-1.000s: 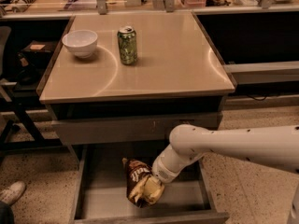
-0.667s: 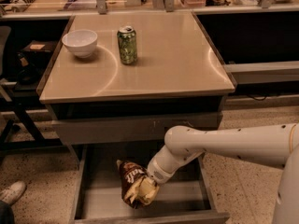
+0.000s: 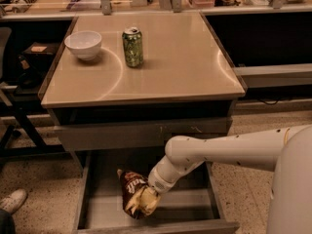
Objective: Place brown chip bag into middle drawer
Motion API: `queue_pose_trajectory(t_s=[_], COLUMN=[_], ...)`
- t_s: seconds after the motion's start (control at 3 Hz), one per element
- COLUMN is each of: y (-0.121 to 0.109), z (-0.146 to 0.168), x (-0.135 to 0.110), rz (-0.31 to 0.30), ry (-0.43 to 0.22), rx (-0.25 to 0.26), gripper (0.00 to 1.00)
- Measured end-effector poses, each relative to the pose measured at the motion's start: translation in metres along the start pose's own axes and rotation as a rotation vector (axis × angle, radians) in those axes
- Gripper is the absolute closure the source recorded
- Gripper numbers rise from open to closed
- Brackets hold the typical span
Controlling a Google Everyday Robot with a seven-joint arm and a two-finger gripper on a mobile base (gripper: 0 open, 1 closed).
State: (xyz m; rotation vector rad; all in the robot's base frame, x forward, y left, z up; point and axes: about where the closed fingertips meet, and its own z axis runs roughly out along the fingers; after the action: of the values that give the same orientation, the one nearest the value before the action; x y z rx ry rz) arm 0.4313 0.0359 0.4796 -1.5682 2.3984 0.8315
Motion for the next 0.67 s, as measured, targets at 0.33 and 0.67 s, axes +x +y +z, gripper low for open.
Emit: queue_pose_trajectory(t_s=[0.33, 0.67], y=[-0.0068, -0.0153], z=[0.0065, 0.0096], x=[0.0039, 0.0106], rz=[0.002, 0.017], ry=[0.018, 0.032], rx=[0.047, 0.093], gripper=[1.0, 1.0])
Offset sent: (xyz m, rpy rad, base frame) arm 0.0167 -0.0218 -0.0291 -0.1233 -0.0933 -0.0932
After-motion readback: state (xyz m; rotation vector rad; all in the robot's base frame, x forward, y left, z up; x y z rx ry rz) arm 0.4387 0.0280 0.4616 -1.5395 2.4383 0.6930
